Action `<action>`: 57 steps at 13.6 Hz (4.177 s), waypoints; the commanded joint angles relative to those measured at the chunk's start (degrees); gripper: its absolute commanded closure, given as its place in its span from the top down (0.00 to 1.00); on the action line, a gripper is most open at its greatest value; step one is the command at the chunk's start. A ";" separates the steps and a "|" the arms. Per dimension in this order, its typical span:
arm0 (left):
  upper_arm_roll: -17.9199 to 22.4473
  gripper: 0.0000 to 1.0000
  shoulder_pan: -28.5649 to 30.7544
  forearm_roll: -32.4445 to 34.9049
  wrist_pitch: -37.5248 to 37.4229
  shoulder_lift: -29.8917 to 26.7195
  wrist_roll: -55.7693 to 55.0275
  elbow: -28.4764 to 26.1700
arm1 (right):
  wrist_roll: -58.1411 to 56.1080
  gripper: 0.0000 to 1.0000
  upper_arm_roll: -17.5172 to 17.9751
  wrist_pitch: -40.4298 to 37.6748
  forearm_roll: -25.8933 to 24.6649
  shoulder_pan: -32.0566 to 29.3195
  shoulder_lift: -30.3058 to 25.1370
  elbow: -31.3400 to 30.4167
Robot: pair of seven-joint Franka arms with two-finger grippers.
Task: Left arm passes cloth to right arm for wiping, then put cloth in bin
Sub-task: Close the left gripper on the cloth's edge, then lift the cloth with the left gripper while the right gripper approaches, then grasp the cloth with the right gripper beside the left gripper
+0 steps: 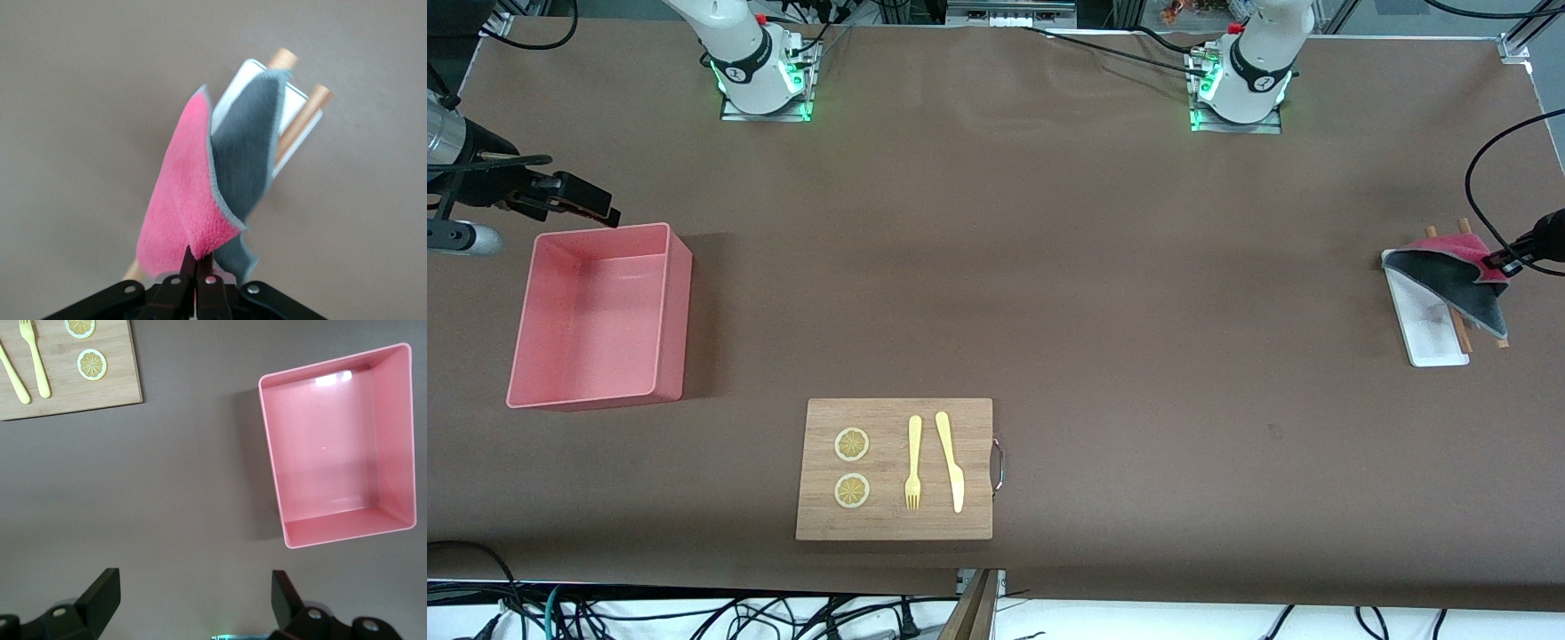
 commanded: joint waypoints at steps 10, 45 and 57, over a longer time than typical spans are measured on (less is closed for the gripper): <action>-35.77 0.00 -0.11 -13.52 -22.47 0.48 -32.60 16.97 | -10.47 1.00 0.80 -1.90 -1.76 0.50 2.49 0.60; -35.62 0.00 -49.42 -36.49 36.07 21.15 -63.55 29.27 | -109.12 1.00 1.77 19.35 62.30 6.74 10.47 -31.22; -35.62 0.00 -49.51 -35.26 35.98 21.06 -63.73 29.27 | -109.58 0.00 1.69 28.50 70.05 13.33 10.91 -30.17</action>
